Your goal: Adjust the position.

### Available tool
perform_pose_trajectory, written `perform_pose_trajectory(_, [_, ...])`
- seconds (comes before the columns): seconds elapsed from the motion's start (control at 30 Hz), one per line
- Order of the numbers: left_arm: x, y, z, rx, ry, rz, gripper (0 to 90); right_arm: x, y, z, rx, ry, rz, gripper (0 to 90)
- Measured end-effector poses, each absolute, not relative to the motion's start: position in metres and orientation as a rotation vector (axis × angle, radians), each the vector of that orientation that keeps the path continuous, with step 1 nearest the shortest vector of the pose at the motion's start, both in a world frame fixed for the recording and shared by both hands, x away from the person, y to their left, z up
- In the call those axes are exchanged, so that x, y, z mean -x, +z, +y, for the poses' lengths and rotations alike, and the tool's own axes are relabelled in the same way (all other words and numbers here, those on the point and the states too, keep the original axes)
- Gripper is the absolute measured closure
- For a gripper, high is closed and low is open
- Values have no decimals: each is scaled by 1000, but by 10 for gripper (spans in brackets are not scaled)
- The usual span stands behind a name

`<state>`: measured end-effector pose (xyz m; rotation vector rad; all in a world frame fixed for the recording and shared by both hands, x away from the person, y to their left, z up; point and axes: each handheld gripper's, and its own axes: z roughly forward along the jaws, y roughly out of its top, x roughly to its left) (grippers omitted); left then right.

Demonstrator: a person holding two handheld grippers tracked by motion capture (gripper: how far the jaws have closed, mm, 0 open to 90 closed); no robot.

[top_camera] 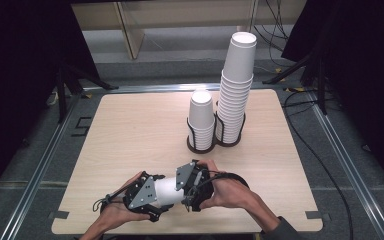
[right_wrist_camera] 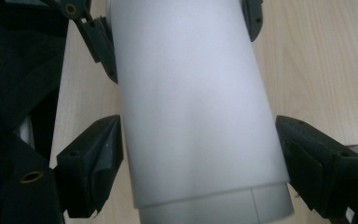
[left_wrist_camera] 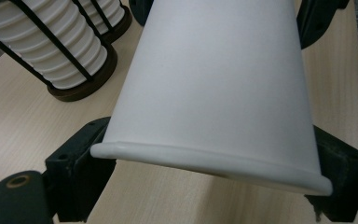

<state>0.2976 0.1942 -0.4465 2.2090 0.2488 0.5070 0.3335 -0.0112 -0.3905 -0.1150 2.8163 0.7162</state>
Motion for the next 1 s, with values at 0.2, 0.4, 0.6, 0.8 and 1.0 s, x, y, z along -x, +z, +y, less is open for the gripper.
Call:
perform_pose_trajectory(0.2, [-296, -445, 193, -2255, 508, 206, 128, -333, -401, -4, 177, 633, 2827, 199])
perform_pose_trajectory(0.4, [-295, -445, 192, -2252, 499, 206, 126, -333, -406, -2, 211, 604, 2829, 216])
perform_pose_trajectory(0.6, [-298, -450, 193, -2210, 488, 222, 92, -334, -408, -3, 227, 612, 2829, 228])
perform_pose_trajectory(0.8, [-303, -450, 203, -2017, 430, 268, 58, -342, -401, -13, 180, 761, 2847, 229])
perform_pose_trajectory(1.0, [-309, -450, 213, -1912, 371, 366, 93, -351, -393, -30, 59, 942, 2874, 229])
